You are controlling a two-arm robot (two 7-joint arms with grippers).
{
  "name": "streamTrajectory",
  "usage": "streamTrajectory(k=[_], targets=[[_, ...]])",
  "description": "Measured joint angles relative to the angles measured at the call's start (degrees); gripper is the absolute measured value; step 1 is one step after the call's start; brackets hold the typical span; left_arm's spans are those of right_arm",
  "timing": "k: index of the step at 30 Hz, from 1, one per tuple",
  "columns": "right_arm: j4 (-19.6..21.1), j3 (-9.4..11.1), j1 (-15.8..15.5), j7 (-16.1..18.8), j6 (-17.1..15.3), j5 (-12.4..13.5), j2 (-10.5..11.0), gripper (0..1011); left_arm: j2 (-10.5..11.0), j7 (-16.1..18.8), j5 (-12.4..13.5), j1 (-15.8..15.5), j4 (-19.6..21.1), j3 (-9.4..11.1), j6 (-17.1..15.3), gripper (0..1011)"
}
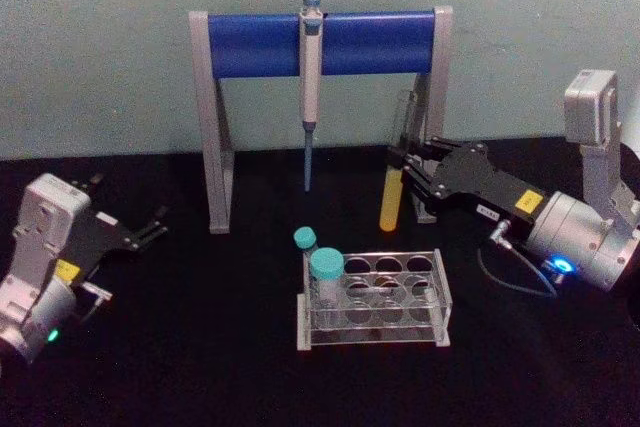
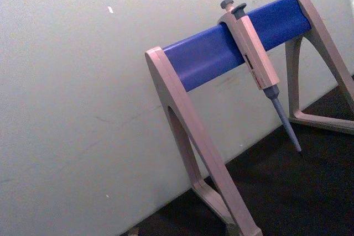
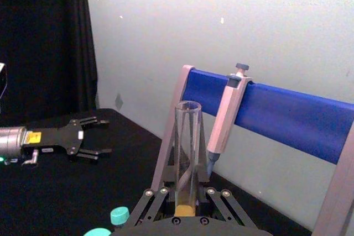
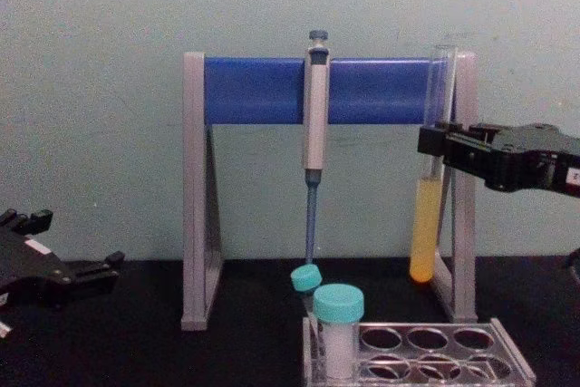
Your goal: Pick up the test tube from the test tube rack, shake it, then place it back into the test tube rack.
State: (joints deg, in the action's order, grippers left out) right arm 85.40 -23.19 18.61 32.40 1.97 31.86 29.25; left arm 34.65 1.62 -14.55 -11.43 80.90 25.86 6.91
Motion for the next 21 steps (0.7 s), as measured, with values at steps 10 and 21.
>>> streamTrajectory(k=[10,21], targets=[[0.1,0.2,-0.1,-0.1,0.2,0.0,-0.2,221,0.0,0.0,0.0,0.0,0.0,0.0,0.0,1010],[0.3,0.3,0.1,0.0,0.2,0.0,-0.3,221,0.0,0.0,0.0,0.0,0.0,0.0,0.0,1009]])
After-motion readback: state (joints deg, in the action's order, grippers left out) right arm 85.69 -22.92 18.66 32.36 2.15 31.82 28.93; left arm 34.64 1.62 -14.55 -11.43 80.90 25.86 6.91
